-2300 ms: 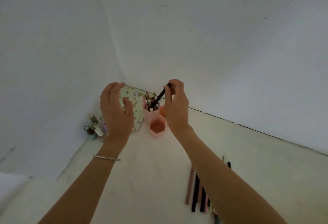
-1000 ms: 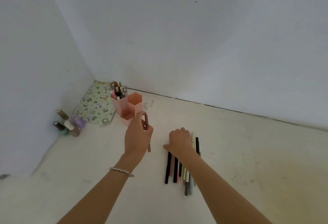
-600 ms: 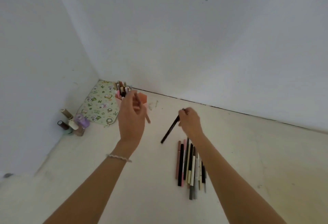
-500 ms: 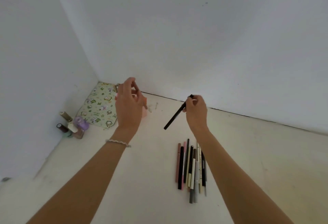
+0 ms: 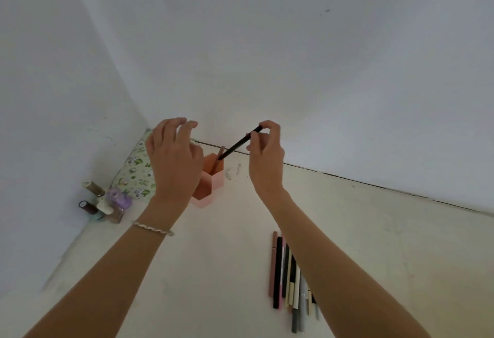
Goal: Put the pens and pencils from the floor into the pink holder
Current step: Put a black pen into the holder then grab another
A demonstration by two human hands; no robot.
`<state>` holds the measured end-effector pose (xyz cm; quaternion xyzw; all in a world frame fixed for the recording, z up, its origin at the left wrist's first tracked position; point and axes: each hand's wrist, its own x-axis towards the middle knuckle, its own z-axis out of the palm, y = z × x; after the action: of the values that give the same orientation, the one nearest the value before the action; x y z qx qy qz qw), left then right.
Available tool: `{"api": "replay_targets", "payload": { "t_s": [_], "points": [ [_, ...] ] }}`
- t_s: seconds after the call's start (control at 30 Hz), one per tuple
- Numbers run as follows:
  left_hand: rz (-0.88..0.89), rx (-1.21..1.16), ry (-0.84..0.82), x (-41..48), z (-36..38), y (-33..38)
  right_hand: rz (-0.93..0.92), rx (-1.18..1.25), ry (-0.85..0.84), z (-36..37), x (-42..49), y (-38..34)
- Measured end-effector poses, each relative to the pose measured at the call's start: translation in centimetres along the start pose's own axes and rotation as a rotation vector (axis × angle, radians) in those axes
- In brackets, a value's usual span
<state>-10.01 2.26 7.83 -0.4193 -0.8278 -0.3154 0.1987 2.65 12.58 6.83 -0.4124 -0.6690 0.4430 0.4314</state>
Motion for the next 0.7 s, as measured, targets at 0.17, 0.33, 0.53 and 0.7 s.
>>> {"api": "replay_targets", "payload": {
  "t_s": [0.17,0.33,0.53,0.7],
  "points": [
    [-0.092,-0.177,0.002,-2.3,-1.8,0.9,-0.058,-0.269,-0.261,3.3,-1.2,2.5],
    [-0.274,-0.240,-0.563,-7.7,-0.3,4.1,-0.070,-0.215,-0.025,1.1,-1.4,2.4],
    [-0.263,-0.073,-1.066,-14.6,4.4,10.1,0.004,-0.220,0.052,-6.0,-0.8,2.5],
    [-0.302,-0.038,-1.033,-16.3,5.7,11.2,0.049,-0.220,0.109,-11.2,-2.3,3.9]
  ]
}}
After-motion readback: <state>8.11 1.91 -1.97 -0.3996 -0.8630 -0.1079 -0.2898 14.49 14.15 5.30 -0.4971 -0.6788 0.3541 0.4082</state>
